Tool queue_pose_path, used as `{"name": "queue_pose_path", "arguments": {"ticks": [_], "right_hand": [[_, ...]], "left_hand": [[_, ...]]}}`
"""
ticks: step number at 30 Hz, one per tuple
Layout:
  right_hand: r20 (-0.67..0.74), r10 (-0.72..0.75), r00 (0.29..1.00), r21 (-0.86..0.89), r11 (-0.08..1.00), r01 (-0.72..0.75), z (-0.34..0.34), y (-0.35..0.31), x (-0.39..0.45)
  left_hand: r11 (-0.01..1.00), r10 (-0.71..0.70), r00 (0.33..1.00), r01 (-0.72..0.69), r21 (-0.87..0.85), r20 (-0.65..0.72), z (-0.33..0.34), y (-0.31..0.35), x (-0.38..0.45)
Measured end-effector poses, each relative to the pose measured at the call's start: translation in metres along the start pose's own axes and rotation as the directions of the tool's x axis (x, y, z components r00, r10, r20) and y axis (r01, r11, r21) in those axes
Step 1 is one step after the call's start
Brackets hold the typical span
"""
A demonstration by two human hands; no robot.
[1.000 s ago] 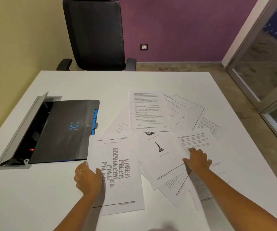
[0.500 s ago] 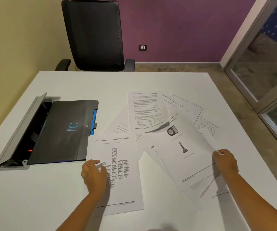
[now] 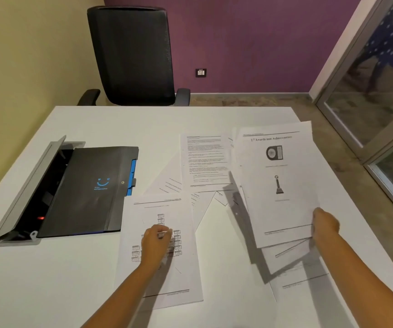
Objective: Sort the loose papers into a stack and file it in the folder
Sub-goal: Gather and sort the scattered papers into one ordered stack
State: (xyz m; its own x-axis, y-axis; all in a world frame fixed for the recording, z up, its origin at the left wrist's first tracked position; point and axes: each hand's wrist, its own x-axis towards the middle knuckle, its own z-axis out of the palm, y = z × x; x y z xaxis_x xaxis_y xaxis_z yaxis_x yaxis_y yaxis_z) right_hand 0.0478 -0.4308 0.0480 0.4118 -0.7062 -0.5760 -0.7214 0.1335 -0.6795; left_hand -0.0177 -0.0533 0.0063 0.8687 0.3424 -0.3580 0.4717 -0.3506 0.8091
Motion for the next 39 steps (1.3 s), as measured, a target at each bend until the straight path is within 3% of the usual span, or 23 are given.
{"name": "queue_pose_path", "arguments": {"ticks": [4,7,9,12,16,20,22,23,26,30,37,39], "right_hand": [[0.208,0.004,0.978,0.046,0.999,-0.014,0.029,0.012,-0.024],[0.318,0.016,0.948,0.025,0.999,-0.025,0.05,0.021,-0.046],[0.327,0.024,0.945,-0.032,0.999,-0.014,0.059,0.021,-0.06],[0.4,-0.089,0.912,-0.039,0.993,0.115,0.069,0.027,-0.077],[0.452,-0.336,0.826,0.085,0.938,0.335,0.072,0.033,-0.094],[0.634,-0.485,0.602,0.056,0.805,0.59,0.063,0.022,-0.093],[0.695,-0.523,0.493,0.121,0.761,0.638,0.058,0.013,-0.092],[0.693,-0.545,0.472,0.139,0.743,0.655,0.056,0.007,-0.092],[0.601,-0.592,0.537,0.165,0.749,0.642,0.055,-0.009,-0.095],[0.52,-0.625,0.582,0.24,0.761,0.603,0.057,-0.02,-0.1],[0.573,-0.685,0.45,0.324,0.694,0.643,0.044,-0.031,-0.107],[0.579,-0.675,0.458,0.326,0.706,0.629,0.044,-0.03,-0.107]], "left_hand": [[0.993,0.03,0.966,0.001,-0.119,0.259,0.006,0.022,-0.011],[0.932,0.106,0.865,0.085,-0.351,0.491,0.006,0.037,-0.019],[0.861,0.158,0.82,0.158,-0.483,0.551,0.005,0.044,-0.019],[0.789,0.122,0.842,0.239,-0.566,0.525,0.003,0.045,-0.013],[0.857,0.03,0.933,0.16,-0.49,0.357,-0.001,0.042,-0.003],[0.898,0.034,0.965,0.085,-0.432,0.26,-0.009,0.052,0.004],[0.923,0.094,0.959,0.017,-0.383,0.267,-0.013,0.062,0.004],[0.934,0.143,0.949,-0.035,-0.355,0.282,-0.014,0.067,0.004],[0.937,0.256,0.915,-0.155,-0.313,0.313,-0.014,0.084,0.002],[0.913,0.306,0.917,-0.207,-0.351,0.256,-0.011,0.102,0.001],[0.883,0.36,0.897,-0.24,-0.402,0.256,-0.016,0.106,0.003],[0.888,0.36,0.892,-0.238,-0.393,0.274,-0.017,0.106,0.003]]}}
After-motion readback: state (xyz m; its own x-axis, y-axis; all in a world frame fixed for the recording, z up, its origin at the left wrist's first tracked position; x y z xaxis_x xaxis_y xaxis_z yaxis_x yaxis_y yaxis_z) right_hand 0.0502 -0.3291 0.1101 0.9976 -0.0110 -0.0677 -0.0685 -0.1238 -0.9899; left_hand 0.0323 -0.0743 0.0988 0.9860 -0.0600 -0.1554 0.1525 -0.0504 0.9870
